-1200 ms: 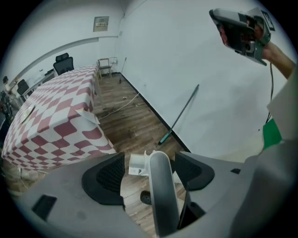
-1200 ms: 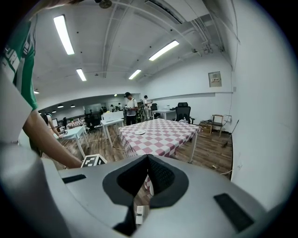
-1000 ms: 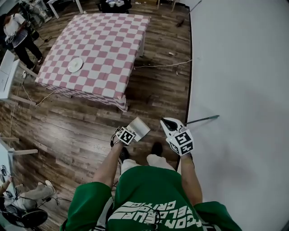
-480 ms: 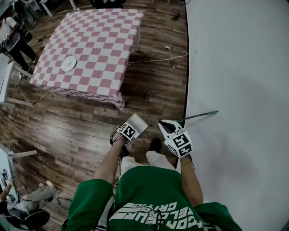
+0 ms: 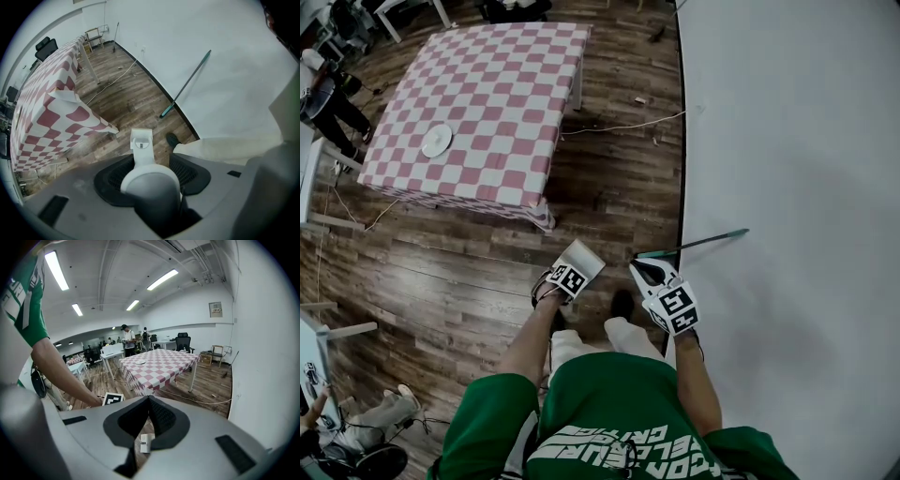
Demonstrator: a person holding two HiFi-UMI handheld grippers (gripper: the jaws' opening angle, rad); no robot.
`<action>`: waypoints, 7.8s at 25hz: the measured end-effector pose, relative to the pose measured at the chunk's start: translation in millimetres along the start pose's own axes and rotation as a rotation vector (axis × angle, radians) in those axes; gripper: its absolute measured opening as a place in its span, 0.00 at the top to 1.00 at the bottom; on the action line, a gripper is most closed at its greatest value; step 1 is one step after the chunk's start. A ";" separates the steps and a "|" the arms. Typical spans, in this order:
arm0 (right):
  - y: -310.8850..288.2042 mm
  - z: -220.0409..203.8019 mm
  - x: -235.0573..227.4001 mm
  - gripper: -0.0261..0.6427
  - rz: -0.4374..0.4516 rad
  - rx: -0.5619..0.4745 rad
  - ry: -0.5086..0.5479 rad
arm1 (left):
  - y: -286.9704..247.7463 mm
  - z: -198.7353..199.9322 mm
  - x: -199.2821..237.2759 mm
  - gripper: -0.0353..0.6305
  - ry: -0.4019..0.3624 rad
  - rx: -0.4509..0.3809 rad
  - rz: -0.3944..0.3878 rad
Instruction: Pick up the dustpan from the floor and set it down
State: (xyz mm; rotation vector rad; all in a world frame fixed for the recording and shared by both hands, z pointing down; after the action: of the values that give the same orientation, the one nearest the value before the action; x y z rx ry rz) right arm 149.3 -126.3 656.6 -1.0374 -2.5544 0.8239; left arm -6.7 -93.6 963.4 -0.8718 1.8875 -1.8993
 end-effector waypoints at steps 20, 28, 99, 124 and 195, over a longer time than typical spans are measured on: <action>21.6 -14.2 16.3 0.95 -0.027 -0.005 -0.015 | 6.2 -37.0 16.3 0.79 0.001 -0.013 0.230; 29.1 -12.5 6.4 0.95 -0.059 -0.027 -0.022 | 33.0 -43.1 13.5 0.79 0.113 -0.090 0.184; 75.8 58.8 -40.1 0.95 -0.193 -0.206 -0.014 | 423.2 42.3 -5.6 0.79 0.213 -1.098 0.187; 62.5 42.8 -44.8 0.95 -0.181 -0.211 -0.082 | 336.2 38.8 2.9 0.79 0.231 -0.865 0.153; 61.8 -45.6 -35.0 0.95 -0.160 -0.024 -0.185 | 36.4 7.7 7.2 0.79 0.291 -0.245 0.082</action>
State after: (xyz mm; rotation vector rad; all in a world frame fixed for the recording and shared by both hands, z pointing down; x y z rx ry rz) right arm 228.2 -96.3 655.7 -0.7823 -2.7638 0.8844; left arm -14.3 -106.7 928.6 -0.5966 2.3275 -1.8541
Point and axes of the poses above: the fingertips, and each gripper's own axes: y backward along the fingers, x to its left, z out of its top, the point moved 1 cm from there along y, backward along the fingers, and after that the axes turned 8 degrees about y, right-handed, at the moved point
